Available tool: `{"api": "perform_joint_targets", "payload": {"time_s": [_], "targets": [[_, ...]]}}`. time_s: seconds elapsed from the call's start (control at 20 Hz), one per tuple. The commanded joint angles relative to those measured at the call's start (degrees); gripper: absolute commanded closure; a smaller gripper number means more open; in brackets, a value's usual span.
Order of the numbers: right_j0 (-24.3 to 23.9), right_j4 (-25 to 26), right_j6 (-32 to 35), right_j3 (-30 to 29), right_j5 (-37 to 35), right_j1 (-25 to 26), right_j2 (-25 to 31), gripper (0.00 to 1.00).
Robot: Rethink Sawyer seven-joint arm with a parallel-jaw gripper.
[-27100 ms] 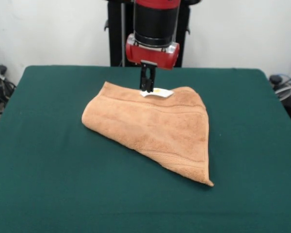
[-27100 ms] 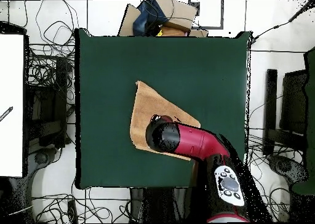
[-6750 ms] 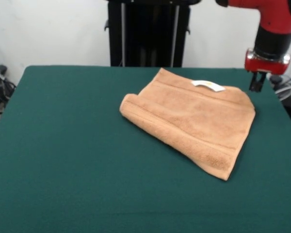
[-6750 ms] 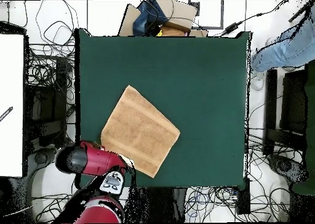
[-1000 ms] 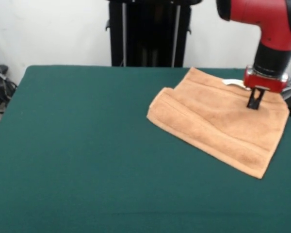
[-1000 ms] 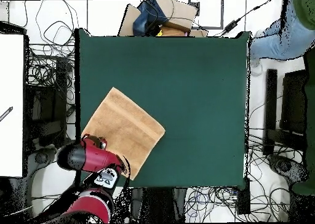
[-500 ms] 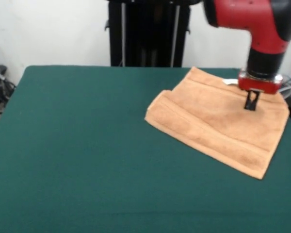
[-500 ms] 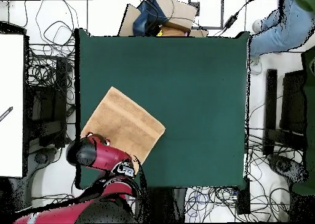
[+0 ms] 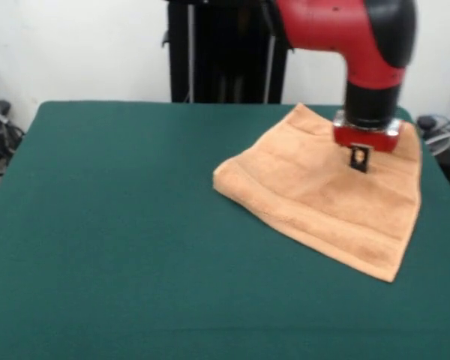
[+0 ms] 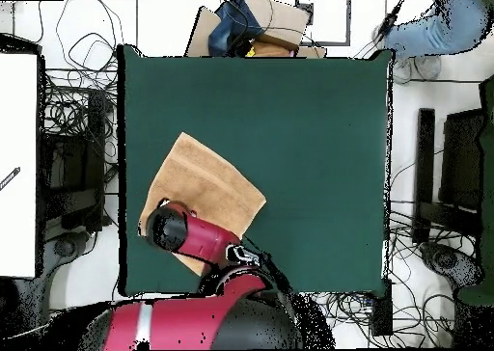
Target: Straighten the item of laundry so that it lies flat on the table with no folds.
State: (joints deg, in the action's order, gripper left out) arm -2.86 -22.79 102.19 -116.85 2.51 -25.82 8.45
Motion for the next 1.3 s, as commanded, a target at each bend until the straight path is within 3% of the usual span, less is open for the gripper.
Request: {"api": "perform_joint_targets", "payload": {"time_s": [0.05,0.45,0.75,1.05,1.3], "targets": [[-4.0,-0.1,15.2,-3.0,3.5,-0.8,0.7,1.0],[-5.6,0.1,15.8,-2.9,5.5,0.8,2.7,1.0],[-2.5,-2.2,17.7,-3.4,5.7,-0.3,1.8,1.0],[3.8,-7.2,20.1,-3.3,5.0,-1.6,0.2,1.0],[9.1,-13.6,20.3,-4.1,-3.4,-8.4,-2.8,1.0]]}}
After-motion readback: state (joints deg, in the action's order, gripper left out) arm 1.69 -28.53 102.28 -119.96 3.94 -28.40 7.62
